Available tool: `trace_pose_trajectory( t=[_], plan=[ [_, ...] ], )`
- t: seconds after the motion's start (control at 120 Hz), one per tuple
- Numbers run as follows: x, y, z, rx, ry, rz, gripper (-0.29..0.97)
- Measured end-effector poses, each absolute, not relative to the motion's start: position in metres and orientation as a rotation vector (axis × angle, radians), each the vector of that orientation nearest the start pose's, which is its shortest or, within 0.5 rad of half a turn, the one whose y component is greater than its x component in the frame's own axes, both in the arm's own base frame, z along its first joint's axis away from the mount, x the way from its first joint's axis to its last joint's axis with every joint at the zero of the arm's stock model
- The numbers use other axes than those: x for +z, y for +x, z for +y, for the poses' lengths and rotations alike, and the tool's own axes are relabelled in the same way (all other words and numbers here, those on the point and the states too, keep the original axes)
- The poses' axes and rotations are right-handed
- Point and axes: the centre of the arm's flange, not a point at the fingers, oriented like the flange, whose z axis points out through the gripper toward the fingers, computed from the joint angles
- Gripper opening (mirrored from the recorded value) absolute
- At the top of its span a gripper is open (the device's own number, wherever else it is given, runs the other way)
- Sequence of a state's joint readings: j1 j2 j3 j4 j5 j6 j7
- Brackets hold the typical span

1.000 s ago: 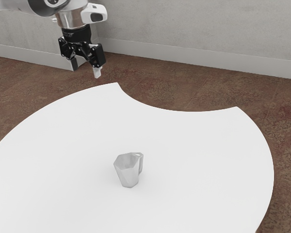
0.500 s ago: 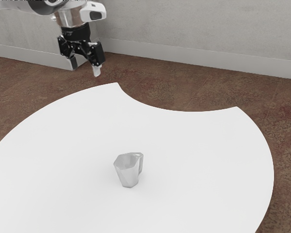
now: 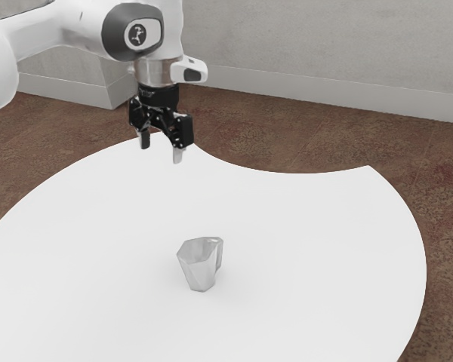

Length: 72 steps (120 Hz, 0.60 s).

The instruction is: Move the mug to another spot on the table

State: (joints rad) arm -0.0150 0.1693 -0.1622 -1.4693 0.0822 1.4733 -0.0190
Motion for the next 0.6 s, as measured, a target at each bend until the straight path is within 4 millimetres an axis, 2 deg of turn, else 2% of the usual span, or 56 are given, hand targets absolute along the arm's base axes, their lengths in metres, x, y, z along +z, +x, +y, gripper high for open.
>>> trace_pose_trajectory(
  t=[0.117,0.233,0.425,0.6],
  plan=[
    [0.543,0.596,-0.089,0.296,-3.04,0.249,0.68],
    [0.523,0.6,-0.099,0.342,-3.032,0.285,0.68],
    [0.465,0.614,-0.101,0.404,-3.028,0.364,0.68],
    [0.432,0.627,-0.106,0.398,-3.037,0.427,0.68]
  ],
)
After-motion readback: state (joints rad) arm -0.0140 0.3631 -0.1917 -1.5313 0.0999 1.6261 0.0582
